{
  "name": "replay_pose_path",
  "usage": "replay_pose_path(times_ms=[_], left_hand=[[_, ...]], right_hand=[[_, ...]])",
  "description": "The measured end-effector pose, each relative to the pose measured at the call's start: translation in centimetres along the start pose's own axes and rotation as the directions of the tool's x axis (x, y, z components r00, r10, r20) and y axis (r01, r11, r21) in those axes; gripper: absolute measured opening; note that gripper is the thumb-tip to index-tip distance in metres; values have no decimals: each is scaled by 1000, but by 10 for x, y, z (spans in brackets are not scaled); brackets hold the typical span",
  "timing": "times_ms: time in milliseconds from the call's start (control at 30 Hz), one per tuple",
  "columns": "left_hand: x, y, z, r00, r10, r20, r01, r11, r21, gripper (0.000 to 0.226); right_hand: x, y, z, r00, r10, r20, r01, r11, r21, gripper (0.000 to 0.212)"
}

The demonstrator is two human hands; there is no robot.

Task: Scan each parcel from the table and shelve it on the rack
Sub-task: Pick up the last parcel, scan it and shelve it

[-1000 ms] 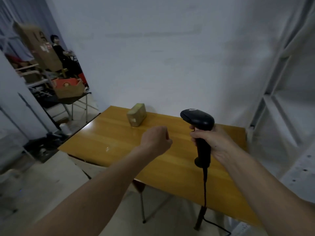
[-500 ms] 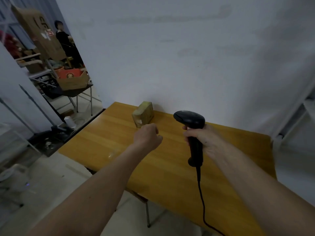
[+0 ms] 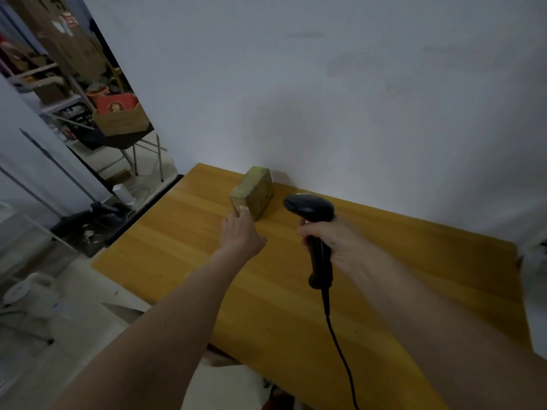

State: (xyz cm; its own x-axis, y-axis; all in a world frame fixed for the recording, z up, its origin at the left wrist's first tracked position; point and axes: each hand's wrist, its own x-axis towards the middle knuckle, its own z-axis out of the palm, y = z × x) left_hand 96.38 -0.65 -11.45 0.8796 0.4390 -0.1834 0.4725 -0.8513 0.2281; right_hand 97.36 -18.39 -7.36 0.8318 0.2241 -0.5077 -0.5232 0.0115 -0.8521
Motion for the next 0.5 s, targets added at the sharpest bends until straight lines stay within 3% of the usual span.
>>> replay_pose_path(times_ms=[267, 500], left_hand=[[93, -17, 28, 995, -42, 89, 40, 999, 22, 69], [187, -30, 42, 997, -57, 57, 60, 996, -63, 87]], right_hand=[[71, -3, 16, 991, 70, -112, -73, 997, -22, 13], [133, 0, 42, 972, 129, -194, -142, 989, -52, 10]])
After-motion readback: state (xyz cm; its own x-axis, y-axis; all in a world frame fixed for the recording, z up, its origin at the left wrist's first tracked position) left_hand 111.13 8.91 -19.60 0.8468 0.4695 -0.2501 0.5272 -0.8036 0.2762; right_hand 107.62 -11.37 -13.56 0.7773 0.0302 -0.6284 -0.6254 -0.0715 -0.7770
